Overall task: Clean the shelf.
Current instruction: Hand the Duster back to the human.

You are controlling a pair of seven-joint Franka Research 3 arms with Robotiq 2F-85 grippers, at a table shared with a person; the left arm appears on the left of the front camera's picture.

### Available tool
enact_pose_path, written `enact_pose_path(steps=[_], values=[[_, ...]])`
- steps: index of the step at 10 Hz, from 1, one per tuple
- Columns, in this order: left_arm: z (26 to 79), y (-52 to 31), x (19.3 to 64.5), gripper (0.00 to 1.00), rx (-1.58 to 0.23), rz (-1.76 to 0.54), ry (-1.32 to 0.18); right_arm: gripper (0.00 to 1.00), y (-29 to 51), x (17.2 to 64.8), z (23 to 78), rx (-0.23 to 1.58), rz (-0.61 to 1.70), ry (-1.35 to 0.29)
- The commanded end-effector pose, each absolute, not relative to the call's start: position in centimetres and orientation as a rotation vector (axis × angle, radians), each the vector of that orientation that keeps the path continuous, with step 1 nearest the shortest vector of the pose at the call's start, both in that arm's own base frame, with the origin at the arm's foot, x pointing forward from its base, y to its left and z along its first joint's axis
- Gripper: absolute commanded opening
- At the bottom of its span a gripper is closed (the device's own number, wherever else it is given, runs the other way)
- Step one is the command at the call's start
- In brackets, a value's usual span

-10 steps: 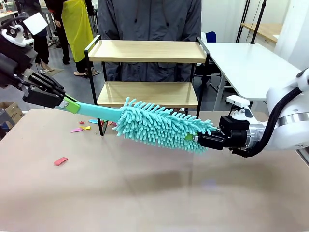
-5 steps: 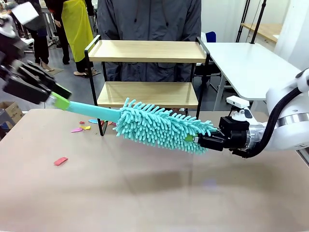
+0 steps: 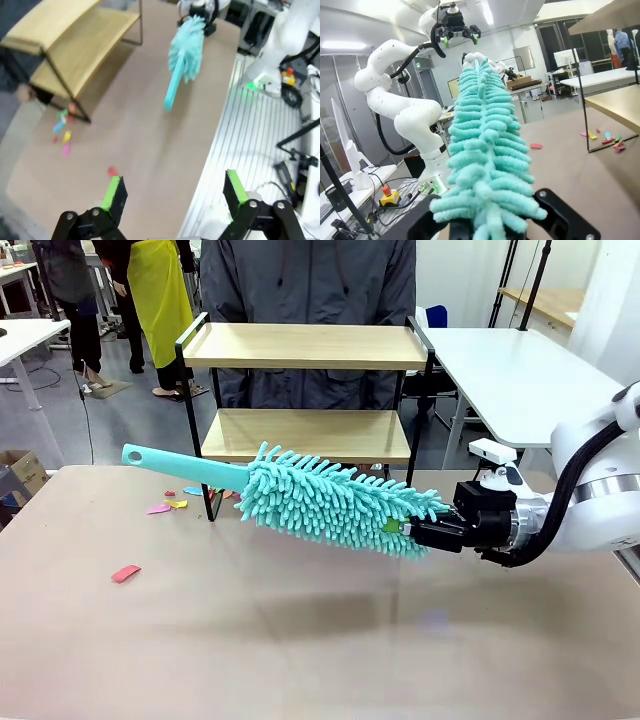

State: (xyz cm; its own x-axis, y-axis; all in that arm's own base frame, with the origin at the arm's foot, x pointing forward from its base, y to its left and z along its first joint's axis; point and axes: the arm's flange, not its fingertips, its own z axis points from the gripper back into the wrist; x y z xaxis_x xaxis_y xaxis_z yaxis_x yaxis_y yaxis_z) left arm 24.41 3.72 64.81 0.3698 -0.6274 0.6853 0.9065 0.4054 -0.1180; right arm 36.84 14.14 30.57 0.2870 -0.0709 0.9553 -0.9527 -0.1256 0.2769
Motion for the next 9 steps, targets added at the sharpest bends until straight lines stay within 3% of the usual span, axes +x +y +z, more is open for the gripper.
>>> enact_pose_path(steps=[1,4,5,6,9], values=[[65.2,7.4,23.5,1.00,-0.493,-0.995,-0.518,0.00,14.2,36.8,30.9,1.494,1.036,-1.007],[63.9,9.8,22.7,1.00,-0.446,-0.971,-0.433,0.00,14.2,36.8,30.9,1.494,1.036,-1.007],[64.5,10.0,22.3,1.00,-0.481,-0.954,-0.506,0.00,14.2,36.8,30.9,1.494,1.036,-1.007],[64.5,10.0,22.3,1.00,-0.481,-0.954,-0.506,0.17,14.1,36.8,30.6,1.480,1.030,-0.999],[64.5,10.0,22.3,1.00,-0.481,-0.954,-0.506,0.17,13.5,35.8,40.9,1.324,1.113,-1.144]])
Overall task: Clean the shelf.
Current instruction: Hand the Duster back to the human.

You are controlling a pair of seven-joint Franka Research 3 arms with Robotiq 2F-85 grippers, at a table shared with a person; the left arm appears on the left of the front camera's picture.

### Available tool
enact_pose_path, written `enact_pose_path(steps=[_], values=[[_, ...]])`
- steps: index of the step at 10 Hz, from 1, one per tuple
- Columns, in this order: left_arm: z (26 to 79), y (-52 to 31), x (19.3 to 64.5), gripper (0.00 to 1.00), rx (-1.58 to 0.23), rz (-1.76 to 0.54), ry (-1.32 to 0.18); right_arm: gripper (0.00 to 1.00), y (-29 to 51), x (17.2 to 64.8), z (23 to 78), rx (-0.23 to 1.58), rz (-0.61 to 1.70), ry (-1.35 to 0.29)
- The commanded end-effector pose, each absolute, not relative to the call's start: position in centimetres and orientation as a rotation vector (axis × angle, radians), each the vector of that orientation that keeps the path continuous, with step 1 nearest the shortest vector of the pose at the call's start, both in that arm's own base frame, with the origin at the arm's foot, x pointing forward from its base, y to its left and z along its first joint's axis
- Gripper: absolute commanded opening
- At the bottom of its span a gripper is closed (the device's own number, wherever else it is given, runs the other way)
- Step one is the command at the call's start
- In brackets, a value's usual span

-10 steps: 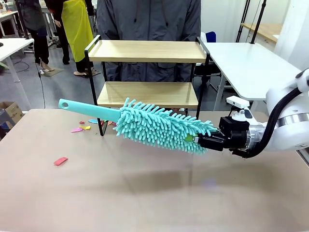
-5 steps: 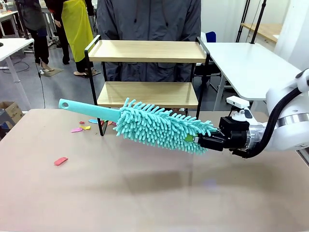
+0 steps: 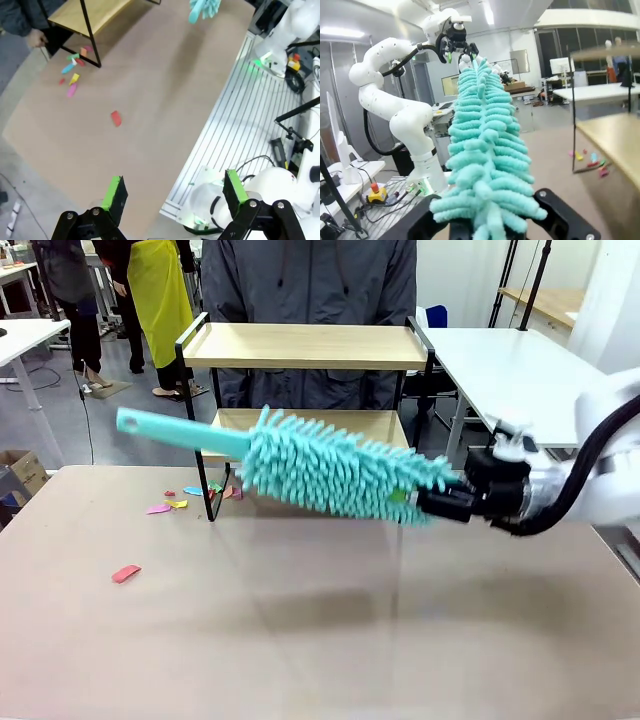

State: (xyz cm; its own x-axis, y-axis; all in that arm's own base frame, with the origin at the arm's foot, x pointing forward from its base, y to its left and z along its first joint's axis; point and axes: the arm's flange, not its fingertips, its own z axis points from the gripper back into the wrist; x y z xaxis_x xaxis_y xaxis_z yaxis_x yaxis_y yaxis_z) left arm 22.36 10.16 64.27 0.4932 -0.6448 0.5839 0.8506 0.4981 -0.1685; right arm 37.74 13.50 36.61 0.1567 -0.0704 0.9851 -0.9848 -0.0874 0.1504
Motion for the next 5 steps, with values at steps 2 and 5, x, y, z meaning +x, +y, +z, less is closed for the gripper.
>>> enact_pose_path(steps=[2,5], values=[[64.5,10.0,22.3,1.00,-0.481,-0.954,-0.506,0.17,13.0,35.3,47.4,1.200,1.129,-1.223],[64.5,10.0,22.3,1.00,-0.481,-0.954,-0.506,0.17,10.3,34.9,56.9,0.957,1.064,-1.418]])
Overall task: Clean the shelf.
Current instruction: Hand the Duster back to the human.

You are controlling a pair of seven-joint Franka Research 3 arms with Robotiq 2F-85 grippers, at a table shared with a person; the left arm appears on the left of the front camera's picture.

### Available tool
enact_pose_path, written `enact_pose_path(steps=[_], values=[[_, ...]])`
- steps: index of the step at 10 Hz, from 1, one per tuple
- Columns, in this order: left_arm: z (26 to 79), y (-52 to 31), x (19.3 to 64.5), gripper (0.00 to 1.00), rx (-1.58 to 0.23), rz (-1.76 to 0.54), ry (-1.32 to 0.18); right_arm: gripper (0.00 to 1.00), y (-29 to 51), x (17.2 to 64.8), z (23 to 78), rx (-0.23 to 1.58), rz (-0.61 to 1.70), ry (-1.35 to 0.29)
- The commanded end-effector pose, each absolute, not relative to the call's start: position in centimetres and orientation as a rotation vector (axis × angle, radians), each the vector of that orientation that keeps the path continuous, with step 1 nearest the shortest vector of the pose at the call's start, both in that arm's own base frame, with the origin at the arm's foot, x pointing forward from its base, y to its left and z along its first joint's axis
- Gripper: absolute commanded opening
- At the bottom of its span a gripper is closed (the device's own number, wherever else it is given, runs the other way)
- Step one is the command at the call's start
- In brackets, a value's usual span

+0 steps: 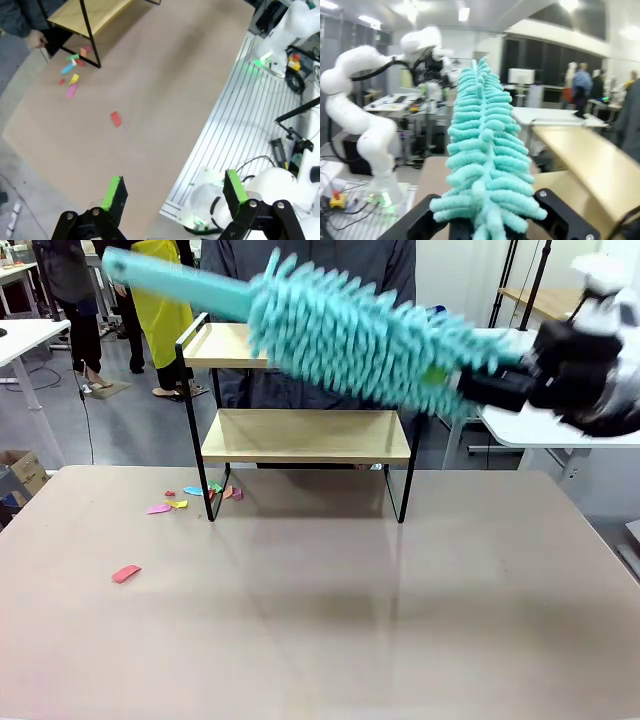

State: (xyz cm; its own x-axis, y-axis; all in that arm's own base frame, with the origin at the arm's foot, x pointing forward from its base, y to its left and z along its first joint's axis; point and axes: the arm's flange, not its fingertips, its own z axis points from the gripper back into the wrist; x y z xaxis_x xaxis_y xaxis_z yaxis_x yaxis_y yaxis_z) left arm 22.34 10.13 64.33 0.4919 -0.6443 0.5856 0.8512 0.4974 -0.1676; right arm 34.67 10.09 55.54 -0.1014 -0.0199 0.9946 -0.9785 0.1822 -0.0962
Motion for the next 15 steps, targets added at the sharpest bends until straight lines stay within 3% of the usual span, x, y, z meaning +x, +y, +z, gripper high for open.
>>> enact_pose_path(steps=[1,4,7,15], values=[[64.5,10.0,22.3,1.00,-0.481,-0.954,-0.506,0.17,9.4,35.2,58.6,0.893,1.016,-1.469],[64.5,10.0,22.3,1.00,-0.481,-0.954,-0.506,0.17,4.0,37.0,61.0,0.597,0.715,-1.589],[64.5,10.0,22.3,1.00,-0.481,-0.954,-0.506,0.17,-2.2,37.8,58.7,0.429,0.436,-1.598],[64.5,10.0,22.3,1.00,-0.481,-0.954,-0.506,0.17,-10.0,37.8,48.4,0.309,0.126,-1.465]])
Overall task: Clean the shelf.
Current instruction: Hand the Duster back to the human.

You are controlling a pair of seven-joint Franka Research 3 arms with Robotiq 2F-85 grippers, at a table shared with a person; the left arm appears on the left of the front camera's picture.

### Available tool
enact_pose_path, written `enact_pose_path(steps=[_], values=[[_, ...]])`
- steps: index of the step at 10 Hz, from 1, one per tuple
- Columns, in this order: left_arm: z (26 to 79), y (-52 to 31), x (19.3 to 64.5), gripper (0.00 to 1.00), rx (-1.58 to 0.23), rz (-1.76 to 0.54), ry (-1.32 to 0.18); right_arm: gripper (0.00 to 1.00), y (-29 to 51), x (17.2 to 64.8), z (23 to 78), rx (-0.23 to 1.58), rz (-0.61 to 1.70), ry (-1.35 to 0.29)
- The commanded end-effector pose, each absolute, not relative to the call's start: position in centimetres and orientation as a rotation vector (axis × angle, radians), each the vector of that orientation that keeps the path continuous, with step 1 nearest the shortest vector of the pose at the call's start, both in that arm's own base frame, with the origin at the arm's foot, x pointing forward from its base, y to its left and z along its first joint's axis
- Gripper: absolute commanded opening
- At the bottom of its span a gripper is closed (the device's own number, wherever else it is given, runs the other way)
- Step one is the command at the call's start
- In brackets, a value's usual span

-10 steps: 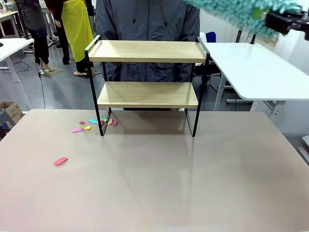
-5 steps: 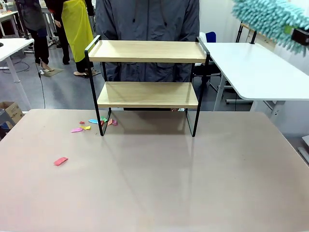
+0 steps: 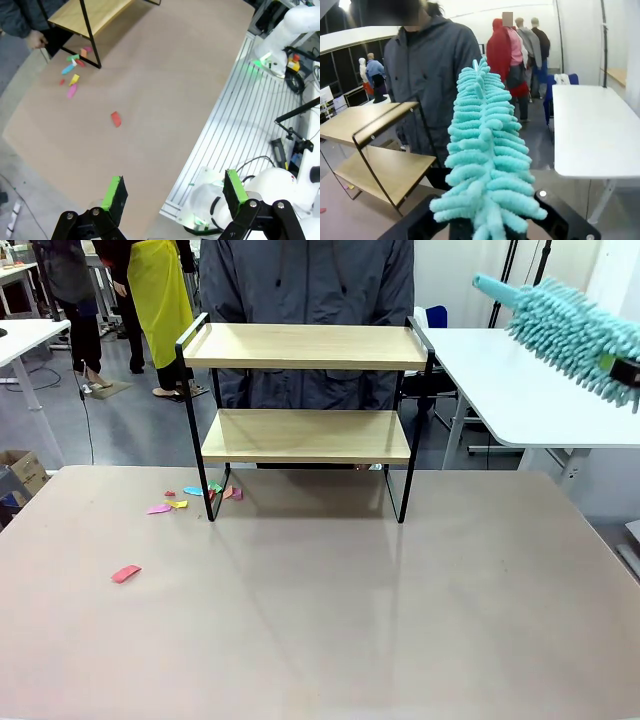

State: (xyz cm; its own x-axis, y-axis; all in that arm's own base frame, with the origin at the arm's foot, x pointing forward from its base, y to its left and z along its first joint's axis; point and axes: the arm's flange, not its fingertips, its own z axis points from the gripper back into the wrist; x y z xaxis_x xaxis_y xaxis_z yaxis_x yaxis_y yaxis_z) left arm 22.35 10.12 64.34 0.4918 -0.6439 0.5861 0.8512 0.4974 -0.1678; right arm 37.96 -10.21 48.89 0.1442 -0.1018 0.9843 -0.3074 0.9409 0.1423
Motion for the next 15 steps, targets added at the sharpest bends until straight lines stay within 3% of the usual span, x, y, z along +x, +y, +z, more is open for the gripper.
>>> enact_pose_path(steps=[1,7,10,11,15], values=[[64.5,10.0,22.3,1.00,-0.481,-0.954,-0.506,0.17,-10.3,36.9,47.5,0.291,0.102,-1.451],[64.5,10.0,22.3,1.00,-0.481,-0.954,-0.506,0.17,-9.7,35.7,41.7,0.307,0.025,-1.361],[64.5,10.0,22.3,1.00,-0.481,-0.954,-0.506,0.17,-9.7,35.7,41.4,0.262,0.062,-1.351],[64.5,10.0,22.3,1.00,-0.481,-0.954,-0.506,0.17,-10.8,38.4,42.7,0.334,0.039,-1.314],[64.5,10.0,22.3,1.00,-0.481,-0.954,-0.506,0.17,-10.8,38.4,42.7,0.334,0.039,-1.314]])
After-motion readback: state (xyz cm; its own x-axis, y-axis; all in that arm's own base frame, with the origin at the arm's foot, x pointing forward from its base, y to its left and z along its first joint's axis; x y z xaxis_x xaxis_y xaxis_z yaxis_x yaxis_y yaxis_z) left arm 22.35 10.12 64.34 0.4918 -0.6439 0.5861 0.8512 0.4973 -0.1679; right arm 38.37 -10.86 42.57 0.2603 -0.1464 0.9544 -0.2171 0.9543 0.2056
